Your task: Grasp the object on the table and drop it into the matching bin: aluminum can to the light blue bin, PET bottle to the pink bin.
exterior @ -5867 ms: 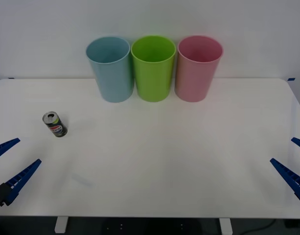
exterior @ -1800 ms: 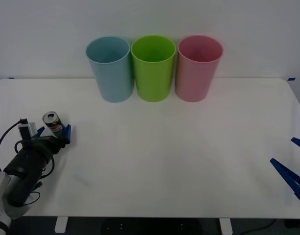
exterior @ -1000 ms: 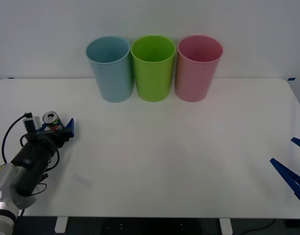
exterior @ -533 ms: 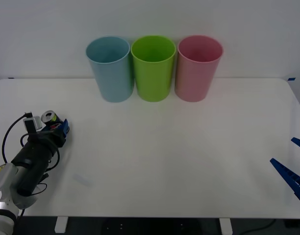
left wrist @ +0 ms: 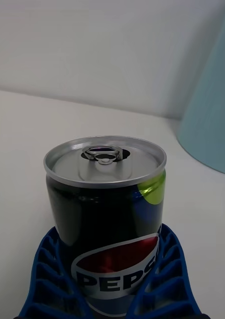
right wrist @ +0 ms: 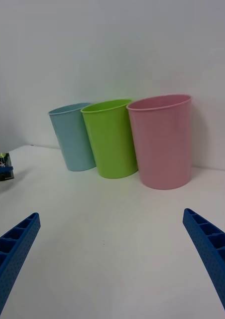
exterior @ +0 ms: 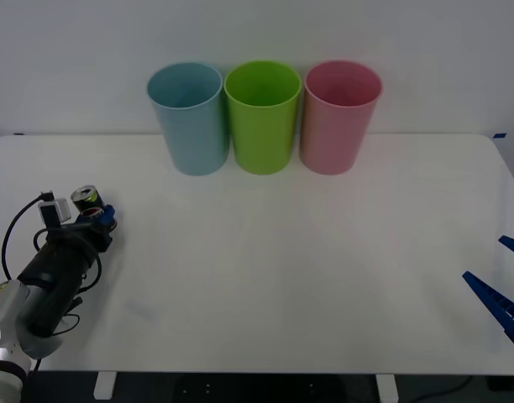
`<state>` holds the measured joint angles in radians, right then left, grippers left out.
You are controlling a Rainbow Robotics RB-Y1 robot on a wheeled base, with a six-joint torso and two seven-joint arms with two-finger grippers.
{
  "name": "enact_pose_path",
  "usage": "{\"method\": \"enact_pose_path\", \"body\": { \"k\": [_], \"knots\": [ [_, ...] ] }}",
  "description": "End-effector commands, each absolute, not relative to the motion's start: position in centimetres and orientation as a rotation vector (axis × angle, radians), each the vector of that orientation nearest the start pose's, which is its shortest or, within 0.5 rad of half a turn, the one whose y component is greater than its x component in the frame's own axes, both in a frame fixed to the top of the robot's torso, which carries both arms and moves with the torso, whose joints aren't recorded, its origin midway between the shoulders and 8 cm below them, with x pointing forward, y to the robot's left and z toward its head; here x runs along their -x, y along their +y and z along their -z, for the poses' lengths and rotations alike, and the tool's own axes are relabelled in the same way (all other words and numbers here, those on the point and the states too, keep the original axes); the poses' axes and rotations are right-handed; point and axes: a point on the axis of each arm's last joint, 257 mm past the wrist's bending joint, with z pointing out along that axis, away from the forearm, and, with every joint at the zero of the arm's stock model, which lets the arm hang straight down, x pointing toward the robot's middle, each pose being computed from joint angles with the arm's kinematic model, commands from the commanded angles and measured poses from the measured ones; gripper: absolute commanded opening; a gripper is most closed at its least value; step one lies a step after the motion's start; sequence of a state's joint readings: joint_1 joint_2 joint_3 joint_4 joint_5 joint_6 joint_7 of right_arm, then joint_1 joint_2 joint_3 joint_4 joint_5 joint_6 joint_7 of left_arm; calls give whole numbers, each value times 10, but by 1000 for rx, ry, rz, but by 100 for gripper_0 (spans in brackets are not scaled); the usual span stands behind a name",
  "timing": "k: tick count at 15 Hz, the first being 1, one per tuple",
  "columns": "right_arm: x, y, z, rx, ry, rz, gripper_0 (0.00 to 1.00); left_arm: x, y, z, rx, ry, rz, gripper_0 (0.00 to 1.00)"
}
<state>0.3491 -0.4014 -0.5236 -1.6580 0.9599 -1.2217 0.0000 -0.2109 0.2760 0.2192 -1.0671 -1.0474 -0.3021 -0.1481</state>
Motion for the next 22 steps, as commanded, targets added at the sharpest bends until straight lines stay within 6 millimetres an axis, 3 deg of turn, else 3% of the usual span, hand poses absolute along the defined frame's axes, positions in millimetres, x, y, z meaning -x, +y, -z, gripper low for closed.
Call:
{"method": "enact_pose_path", "body": {
  "k": [1,8,15,22],
  "knots": [
    [-342,-330,169,465,1441,-567,100,-565,353,276,117,1659,195,0],
    [-342,-330,169,465,1441,-567,100,-538,324,205,0,1509,276,0],
    [-342,-330,169,465,1441,-567,100,-526,293,143,-102,1389,340,0],
    [-342,-330,169,465,1441,-567,100,-542,246,87,-207,1297,392,0]
  ]
}}
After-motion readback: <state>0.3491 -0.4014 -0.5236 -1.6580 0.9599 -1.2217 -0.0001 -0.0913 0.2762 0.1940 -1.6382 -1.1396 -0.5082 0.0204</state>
